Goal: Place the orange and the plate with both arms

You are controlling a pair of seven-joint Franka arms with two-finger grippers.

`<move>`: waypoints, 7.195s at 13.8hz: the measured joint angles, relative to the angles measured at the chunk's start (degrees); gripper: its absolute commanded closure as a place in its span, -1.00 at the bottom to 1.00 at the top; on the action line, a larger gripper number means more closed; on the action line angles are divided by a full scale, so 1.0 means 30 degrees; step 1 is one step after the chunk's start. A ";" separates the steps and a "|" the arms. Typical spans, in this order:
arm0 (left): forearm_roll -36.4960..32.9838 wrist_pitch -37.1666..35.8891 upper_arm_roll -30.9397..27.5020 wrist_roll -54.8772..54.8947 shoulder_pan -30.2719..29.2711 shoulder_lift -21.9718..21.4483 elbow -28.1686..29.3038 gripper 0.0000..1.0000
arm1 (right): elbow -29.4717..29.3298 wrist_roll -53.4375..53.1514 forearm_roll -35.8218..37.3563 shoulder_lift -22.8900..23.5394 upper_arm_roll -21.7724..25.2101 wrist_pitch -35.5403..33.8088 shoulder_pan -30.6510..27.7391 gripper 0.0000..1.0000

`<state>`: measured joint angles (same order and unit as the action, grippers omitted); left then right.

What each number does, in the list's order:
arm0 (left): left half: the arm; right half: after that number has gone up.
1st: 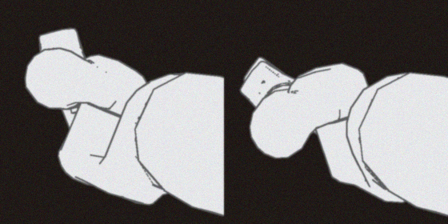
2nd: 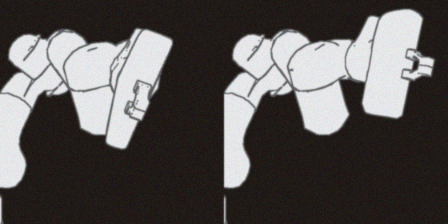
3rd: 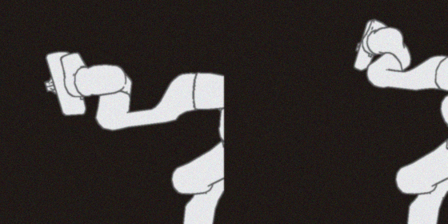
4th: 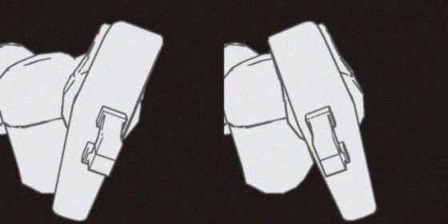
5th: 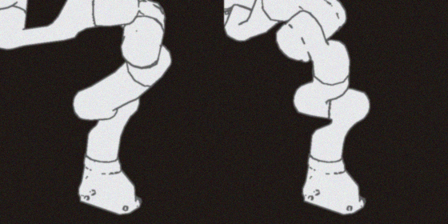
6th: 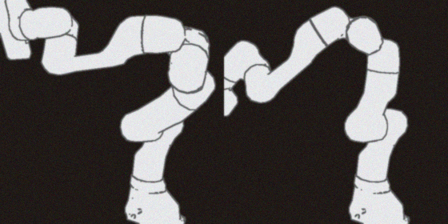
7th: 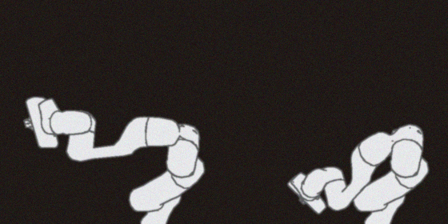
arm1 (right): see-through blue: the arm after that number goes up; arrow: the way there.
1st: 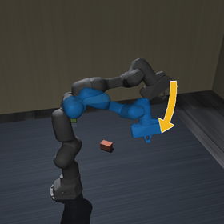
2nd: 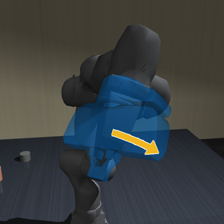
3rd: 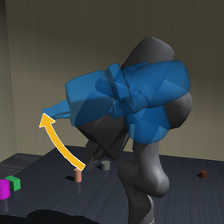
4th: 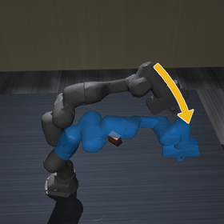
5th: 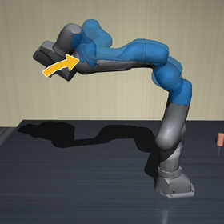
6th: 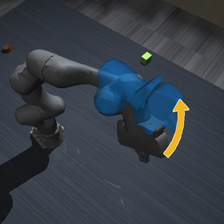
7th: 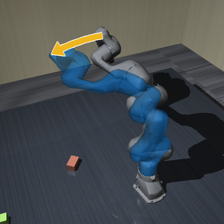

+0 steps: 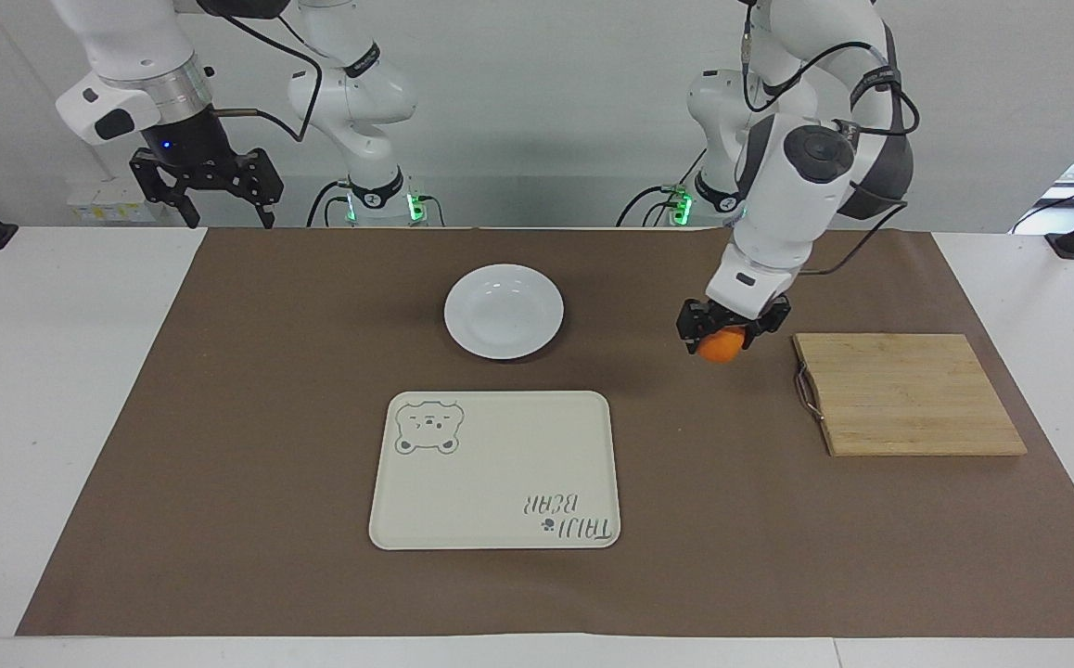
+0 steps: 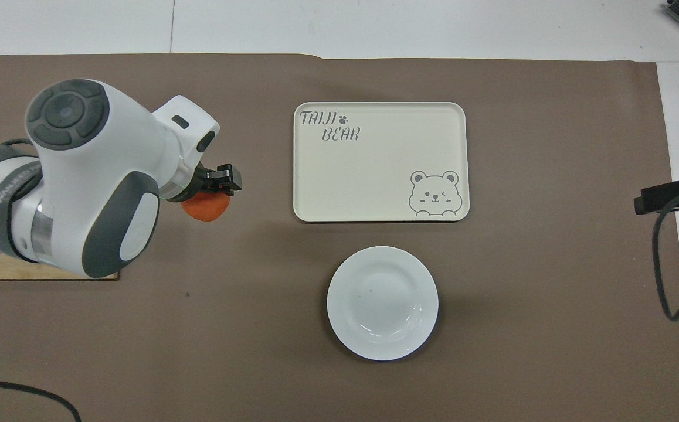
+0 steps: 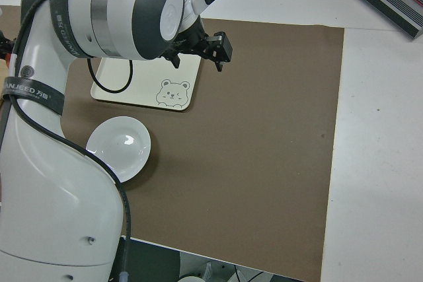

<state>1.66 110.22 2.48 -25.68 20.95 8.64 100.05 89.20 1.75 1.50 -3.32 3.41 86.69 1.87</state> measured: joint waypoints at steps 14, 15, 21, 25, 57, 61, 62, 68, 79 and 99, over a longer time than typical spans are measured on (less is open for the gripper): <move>-0.0003 0.7760 0.0066 -0.8553 0.8332 0.1954 0.3985 1.00 | 0.0000 0.0000 0.0000 0.0000 0.0000 0.0000 0.0000 -1.00; -0.0012 0.8040 0.0060 -0.9006 0.8760 0.2398 0.3973 1.00 | 0.0000 0.0000 0.0000 0.0000 0.0000 0.0000 0.0000 -1.00; -0.0053 0.9179 -0.0199 -0.9750 0.9438 0.3828 0.3376 -1.00 | 0.0000 0.0000 0.0000 0.0000 0.0000 0.0000 0.0000 -1.00; -0.0071 0.8744 -0.0668 -0.9735 0.8727 0.2606 0.2877 -1.00 | 0.0000 0.0000 0.0000 0.0000 0.0000 0.0000 0.0000 -1.00; -0.0117 -0.1244 -0.0886 1.4133 -0.8706 -0.1421 -0.0363 -1.00 | 0.0000 0.0000 0.0000 0.0000 0.0000 0.0000 0.0000 -1.00; -0.0122 -0.3213 -0.0855 1.4469 -0.8715 -0.1782 -0.1554 -1.00 | 0.0000 0.0000 0.0000 0.0000 0.0098 0.0000 -0.0031 -1.00; -0.0123 -0.3712 -0.0852 1.4516 -0.8715 -0.1802 -0.1968 -1.00 | 0.0000 0.0000 0.0000 0.0000 0.0114 0.0000 -0.0032 -1.00; -0.0126 -0.4780 -0.0906 1.4692 -0.8873 -0.1903 -0.2733 -1.00 | 0.0706 0.0057 -0.2183 0.0006 0.0036 0.0084 -0.0002 -1.00; -0.0126 -0.4778 -0.0893 1.4688 -0.8876 -0.1903 -0.2730 -1.00 | 1.1512 0.6901 -1.1526 0.0609 -0.0130 0.9476 0.0625 -1.00; -0.0125 -0.4507 -0.0336 1.2242 -0.8013 -0.1920 -0.2705 -1.00 | 1.9633 1.0801 -2.1372 -0.0308 -0.0123 1.4992 0.4287 -1.00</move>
<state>1.28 96.70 1.47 11.05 -3.09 2.88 91.93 148.10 34.16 -62.61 -4.24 3.04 131.67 14.73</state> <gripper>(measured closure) 0.000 0.000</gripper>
